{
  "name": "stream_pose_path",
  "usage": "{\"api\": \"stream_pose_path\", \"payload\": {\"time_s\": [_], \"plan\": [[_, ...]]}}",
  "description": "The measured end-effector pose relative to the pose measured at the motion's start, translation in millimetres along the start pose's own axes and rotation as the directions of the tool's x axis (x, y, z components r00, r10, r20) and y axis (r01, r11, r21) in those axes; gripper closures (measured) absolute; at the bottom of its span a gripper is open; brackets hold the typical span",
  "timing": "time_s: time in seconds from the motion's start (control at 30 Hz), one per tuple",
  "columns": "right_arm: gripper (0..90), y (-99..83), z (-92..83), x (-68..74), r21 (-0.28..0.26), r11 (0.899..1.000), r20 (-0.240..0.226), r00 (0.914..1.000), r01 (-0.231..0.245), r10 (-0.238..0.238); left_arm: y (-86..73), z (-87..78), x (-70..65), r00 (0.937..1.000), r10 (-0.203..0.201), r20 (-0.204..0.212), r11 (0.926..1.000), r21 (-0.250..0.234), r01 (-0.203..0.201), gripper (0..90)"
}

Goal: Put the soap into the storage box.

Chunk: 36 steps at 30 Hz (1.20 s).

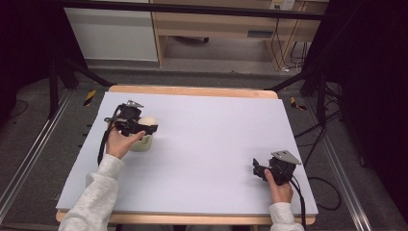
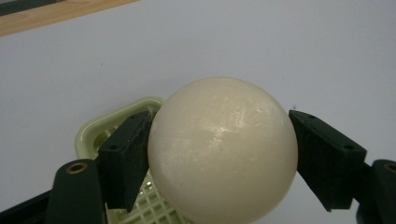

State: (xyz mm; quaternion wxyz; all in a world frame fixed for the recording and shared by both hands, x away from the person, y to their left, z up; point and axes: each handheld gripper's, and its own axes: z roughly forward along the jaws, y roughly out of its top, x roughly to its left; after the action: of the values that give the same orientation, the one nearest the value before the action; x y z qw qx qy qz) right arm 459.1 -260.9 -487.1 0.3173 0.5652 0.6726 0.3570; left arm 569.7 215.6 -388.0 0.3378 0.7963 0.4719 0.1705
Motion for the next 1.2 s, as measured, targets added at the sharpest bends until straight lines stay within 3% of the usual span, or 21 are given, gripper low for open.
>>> {"api": "stream_pose_path", "payload": {"time_s": [0.4, 1.2], "plan": [[3.8, 0.0, 0.0, -0.3, 0.000, 1.000, -0.002, 1.0000, -0.003, 0.003, -5.5, 8.6, 16.3, 0.9995, -0.018, -0.027, 0.9997, 0.018, 0.018, 24.4], [3.8, 0.0, 0.2, -0.7, 0.003, 1.000, -0.006, 1.0000, -0.007, 0.007, -11.4, 21.5, 31.8, 0.9974, -0.048, -0.053, 0.9978, 0.043, 0.051, 24.4]]}}
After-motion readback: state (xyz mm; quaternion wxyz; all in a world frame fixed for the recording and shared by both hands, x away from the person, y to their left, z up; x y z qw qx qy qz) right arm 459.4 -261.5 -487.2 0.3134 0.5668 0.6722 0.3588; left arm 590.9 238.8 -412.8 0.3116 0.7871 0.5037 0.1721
